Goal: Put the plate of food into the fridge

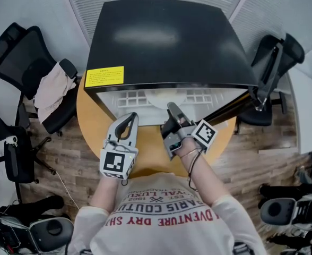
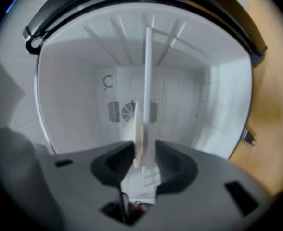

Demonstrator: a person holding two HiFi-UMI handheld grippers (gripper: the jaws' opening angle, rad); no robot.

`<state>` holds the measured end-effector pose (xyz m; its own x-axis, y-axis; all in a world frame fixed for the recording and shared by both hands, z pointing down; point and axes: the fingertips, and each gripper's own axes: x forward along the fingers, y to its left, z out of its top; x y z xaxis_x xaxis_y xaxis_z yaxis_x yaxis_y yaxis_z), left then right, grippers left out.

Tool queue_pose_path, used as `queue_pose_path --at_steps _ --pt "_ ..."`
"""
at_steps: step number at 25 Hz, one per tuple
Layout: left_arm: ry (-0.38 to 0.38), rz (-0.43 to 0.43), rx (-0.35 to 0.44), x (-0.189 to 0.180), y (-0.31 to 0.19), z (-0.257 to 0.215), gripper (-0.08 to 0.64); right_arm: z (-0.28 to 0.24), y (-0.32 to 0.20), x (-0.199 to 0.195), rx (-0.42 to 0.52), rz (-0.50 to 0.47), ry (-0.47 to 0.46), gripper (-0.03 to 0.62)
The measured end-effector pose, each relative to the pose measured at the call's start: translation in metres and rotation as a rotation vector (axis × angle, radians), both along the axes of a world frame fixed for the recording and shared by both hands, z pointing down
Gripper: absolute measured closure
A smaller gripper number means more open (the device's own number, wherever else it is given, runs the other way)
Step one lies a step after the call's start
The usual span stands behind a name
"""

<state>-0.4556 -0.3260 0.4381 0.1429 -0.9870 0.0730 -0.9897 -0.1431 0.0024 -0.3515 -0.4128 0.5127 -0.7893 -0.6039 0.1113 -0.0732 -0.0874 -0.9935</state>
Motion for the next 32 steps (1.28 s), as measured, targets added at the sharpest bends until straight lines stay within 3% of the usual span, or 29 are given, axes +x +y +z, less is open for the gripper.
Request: queue_pose_path --at_steps 8,10,11,16,23,28,32 --pt "-0.014 -0.016 0.007 0.008 0.007 -0.003 0.53 -0.011 0.018 0.008 0.026 -0.035 -0.009 0.449" --pt "-0.007 -0.028 0.005 0.012 0.011 -0.003 0.53 -0.017 0.027 0.013 0.065 -0.059 0.004 0.518" --pt "-0.002 -0.032 0.002 0.015 0.013 -0.004 0.529 -0.022 0.032 0.015 0.108 -0.077 0.022 0.555" --pt "0.008 -0.034 -0.013 0.03 0.023 -0.007 0.53 -0.055 0.05 0.023 0.473 -0.175 0.207 0.563" --pt "0.004 -0.048 -0.013 0.045 0.039 -0.011 0.529 -0.074 0.069 0.043 1.048 -0.235 0.655 0.563" --pt "0.006 -0.05 -0.017 0.054 0.046 -0.011 0.529 -0.079 0.081 0.052 1.248 -0.259 0.809 0.563" --pt "0.003 -0.049 -0.011 0.06 0.049 -0.014 0.529 -0.075 0.086 0.059 1.287 -0.272 0.846 0.565"
